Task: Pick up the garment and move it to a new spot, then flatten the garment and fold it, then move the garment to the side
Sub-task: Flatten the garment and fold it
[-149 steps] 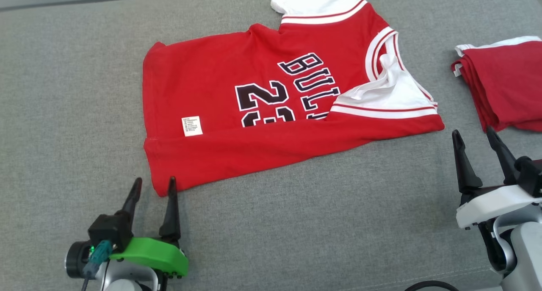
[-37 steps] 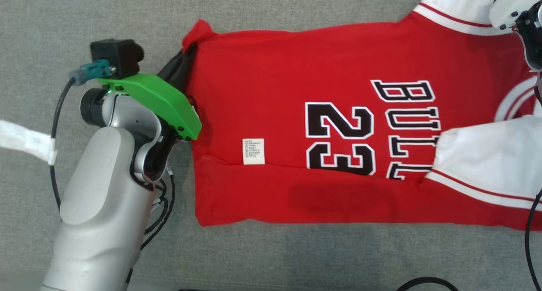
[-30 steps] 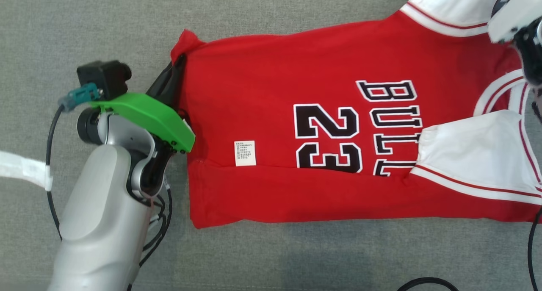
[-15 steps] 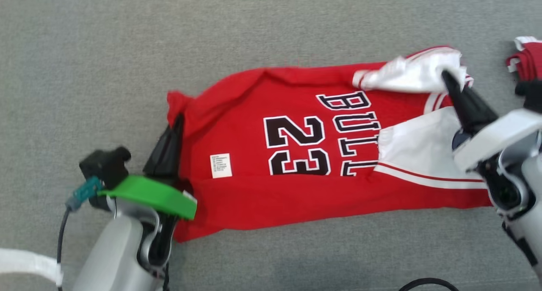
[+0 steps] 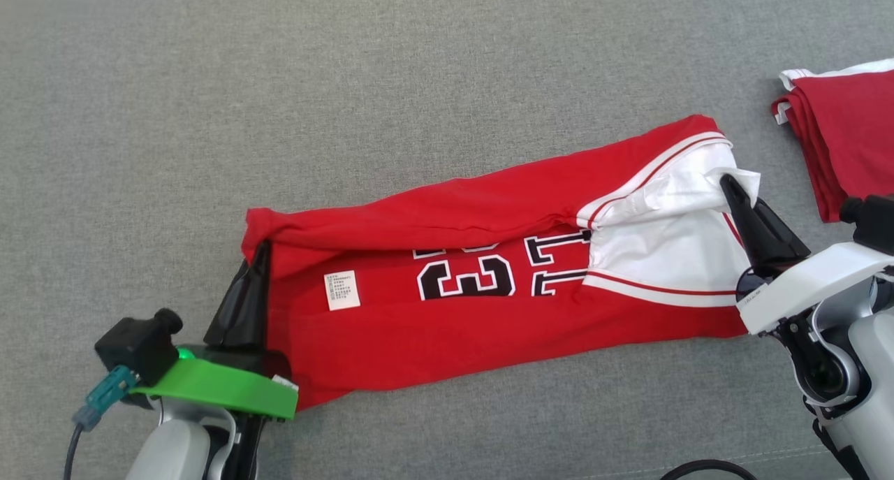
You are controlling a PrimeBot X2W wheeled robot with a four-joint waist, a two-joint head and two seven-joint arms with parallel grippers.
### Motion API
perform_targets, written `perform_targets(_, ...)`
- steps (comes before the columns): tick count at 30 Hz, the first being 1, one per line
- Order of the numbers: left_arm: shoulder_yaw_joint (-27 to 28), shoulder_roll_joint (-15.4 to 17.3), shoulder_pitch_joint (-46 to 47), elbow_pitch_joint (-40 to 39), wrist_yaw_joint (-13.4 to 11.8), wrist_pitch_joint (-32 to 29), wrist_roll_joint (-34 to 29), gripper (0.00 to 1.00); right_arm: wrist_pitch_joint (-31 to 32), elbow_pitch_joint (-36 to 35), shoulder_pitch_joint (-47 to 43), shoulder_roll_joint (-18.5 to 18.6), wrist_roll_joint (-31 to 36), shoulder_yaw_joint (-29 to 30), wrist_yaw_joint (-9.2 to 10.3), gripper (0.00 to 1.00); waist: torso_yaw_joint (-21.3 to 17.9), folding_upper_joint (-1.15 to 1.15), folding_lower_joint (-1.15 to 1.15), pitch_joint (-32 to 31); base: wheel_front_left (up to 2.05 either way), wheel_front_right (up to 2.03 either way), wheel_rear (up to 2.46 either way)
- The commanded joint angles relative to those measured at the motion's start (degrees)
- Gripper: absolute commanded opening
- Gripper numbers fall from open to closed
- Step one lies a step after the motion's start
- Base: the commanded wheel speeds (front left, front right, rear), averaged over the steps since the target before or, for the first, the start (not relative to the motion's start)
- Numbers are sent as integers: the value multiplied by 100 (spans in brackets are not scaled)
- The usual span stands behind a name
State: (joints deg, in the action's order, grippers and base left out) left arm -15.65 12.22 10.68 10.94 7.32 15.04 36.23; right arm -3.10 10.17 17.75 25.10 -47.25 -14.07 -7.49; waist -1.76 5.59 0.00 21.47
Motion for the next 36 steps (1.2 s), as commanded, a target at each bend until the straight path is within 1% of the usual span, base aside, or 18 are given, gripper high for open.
perform_targets(1,83,15,-124,-60,25,13,-43,0,22,-48,-104,-29,5,33,1,0,5,-1,0,-35,0,0,0)
perform_targets(4,87,30,-285,-90,26,13,-103,0,138,-19,-236,-64,50,93,1,0,4,-1,0,-73,0,0,0)
perform_targets(10,36,-67,-512,-35,26,13,-47,1,203,147,-390,-201,187,86,1,0,29,-1,0,-76,0,0,0)
perform_targets(19,33,-174,-697,39,26,14,-34,0,271,-70,-597,-240,-23,311,1,0,56,-1,0,-90,0,0,0)
perform_targets(20,37,-177,-722,60,26,14,-53,2,317,-74,-638,-232,-28,319,1,0,49,-1,0,-86,0,0,0)
perform_targets(21,34,-201,-749,108,27,14,-118,35,397,-46,-690,-203,28,332,1,0,47,-1,0,-78,0,0,0)
perform_targets(22,46,-193,-767,144,27,14,-184,58,422,-18,-713,-200,80,312,1,11,45,-1,0,-77,0,0,0)
perform_targets(23,47,-187,-792,175,27,14,-258,100,445,-6,-727,-203,125,274,1,40,40,-1,0,-78,0,0,0)
perform_targets(24,71,-196,-833,217,27,14,-309,100,443,5,-738,-213,161,257,1,87,32,-1,0,-84,0,0,0)
perform_targets(25,132,-192,-868,263,26,14,-401,100,439,52,-754,-209,213,273,1,100,24,-1,0,-94,0,0,0)
perform_targets(28,419,-283,-1001,329,26,14,-697,100,415,111,-770,-217,326,290,1,100,5,-1,0,-122,0,0,0)
perform_targets(31,949,-481,-1240,273,-15,14,-956,100,409,91,-799,-157,403,342,1,100,-14,-1,0,-180,0,0,0)
perform_targets(36,1960,-790,-1610,-234,-234,15,-1457,100,304,-62,-943,-135,373,651,1,100,12,-1,0,-384,0,0,0)
